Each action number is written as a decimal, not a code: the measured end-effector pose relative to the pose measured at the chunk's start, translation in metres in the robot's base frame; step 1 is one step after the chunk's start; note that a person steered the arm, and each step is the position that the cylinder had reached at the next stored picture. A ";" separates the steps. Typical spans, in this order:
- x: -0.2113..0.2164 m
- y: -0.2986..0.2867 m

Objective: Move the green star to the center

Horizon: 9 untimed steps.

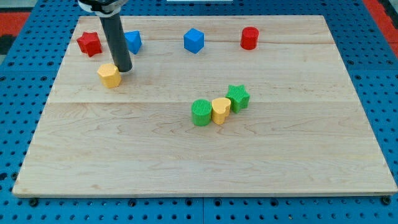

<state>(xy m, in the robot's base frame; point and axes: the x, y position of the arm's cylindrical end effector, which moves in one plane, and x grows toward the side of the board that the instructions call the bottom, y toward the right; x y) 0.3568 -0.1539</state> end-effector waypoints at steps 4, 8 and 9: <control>-0.015 0.144; 0.113 0.262; 0.092 0.217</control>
<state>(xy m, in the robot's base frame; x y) 0.4484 0.0635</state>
